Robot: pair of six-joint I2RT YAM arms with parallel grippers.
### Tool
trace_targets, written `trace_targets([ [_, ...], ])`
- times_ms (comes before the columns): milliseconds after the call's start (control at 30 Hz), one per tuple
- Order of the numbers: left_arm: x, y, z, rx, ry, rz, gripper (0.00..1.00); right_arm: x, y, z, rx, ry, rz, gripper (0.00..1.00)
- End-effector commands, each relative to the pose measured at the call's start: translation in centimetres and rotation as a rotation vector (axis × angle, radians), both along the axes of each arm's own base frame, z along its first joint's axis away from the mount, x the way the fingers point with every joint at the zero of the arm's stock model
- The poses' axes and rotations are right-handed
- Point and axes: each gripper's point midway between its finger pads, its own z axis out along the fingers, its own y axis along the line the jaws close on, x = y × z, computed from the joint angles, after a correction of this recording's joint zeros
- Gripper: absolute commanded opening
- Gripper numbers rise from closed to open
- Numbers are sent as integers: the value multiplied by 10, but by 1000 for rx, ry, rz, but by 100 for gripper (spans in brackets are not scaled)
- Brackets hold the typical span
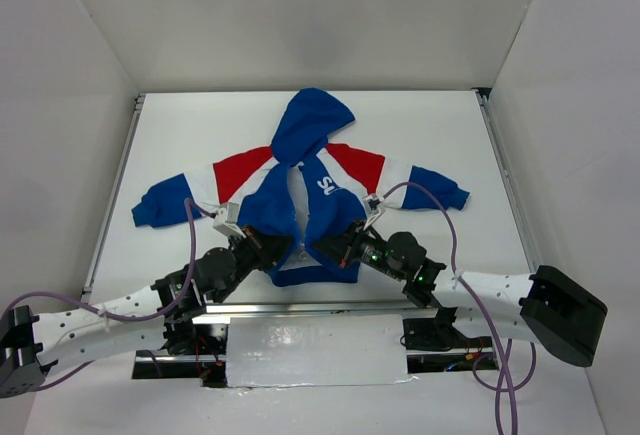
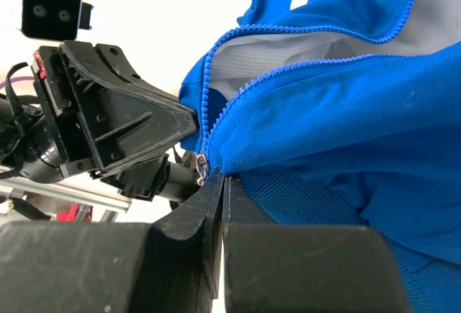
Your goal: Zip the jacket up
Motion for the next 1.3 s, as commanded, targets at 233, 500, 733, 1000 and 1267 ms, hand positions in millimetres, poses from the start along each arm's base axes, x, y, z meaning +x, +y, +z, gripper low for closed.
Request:
trace_targets([
  [233, 1, -5, 13, -70, -23, -8, 0, 4, 9, 34, 79, -49, 21, 0],
  [500, 0, -5, 10, -79, -27, -17, 0, 9, 9, 34, 71, -31, 7, 0],
  [733, -1, -2, 6, -24, -73, -29, 0, 20, 6, 28, 25, 55, -51, 0],
  [1000, -2, 4, 8, -8, -120, -29, 0, 27, 7, 20, -46, 183, -100, 0],
  [1267, -5, -6, 14, 22, -144, -79, 0, 17, 19, 25, -2, 153, -5, 0],
])
